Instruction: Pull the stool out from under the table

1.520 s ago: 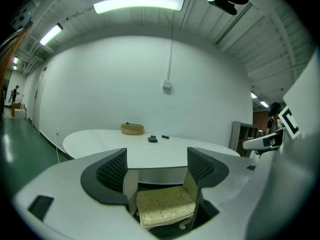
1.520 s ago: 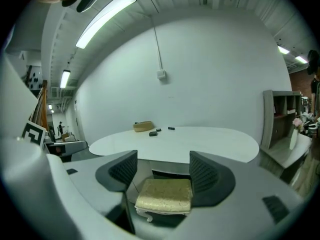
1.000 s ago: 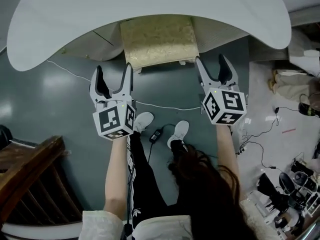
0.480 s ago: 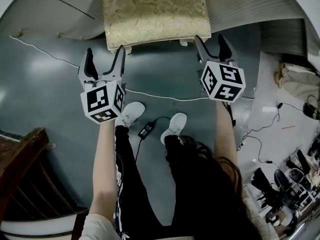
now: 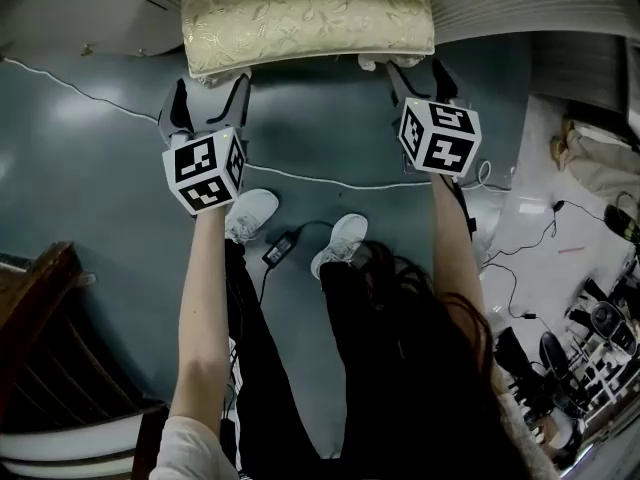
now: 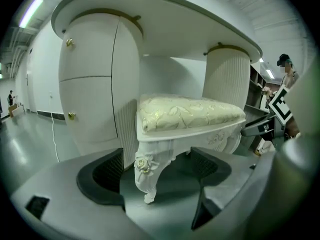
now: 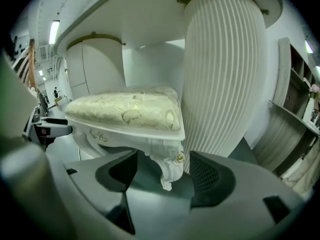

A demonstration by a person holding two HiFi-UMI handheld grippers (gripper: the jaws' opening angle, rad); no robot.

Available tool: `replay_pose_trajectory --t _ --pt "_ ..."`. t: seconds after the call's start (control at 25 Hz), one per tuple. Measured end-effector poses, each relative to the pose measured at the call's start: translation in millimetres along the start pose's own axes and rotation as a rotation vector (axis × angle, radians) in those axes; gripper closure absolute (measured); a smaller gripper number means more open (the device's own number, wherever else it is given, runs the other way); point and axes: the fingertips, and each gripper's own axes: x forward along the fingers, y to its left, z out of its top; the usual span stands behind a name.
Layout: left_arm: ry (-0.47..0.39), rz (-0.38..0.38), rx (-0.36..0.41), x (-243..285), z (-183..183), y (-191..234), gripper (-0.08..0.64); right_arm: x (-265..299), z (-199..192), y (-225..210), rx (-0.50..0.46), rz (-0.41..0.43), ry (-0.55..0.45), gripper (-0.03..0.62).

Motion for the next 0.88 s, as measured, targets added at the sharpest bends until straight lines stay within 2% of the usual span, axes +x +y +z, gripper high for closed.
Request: replay_pose_trajectory --t 0.24,0.56,0.8,0.88 --pt "0.069 0.015 -0.058 19.1 -34.3 13.6 0.176 23.7 -31.8 -20.1 -0.025 -0.041 0.094 0.273" --pt "0.139 -0.014 -0.014 47.3 -48.3 22.2 0.176 58.1 -39.6 -16.3 -0.046 -0.017 0.139 0.273" --pt "0.151 -0.002 -0.031 58.1 -57.1 27.5 0.176 70.8 -40.7 -9.1 -0.038 -0.021 0.129 0.273" --pt "0.159 -0.009 0.006 62.3 -56.3 29.2 0.178 73.6 -40.3 -9.6 -0.014 -0.018 0.123 0.273"
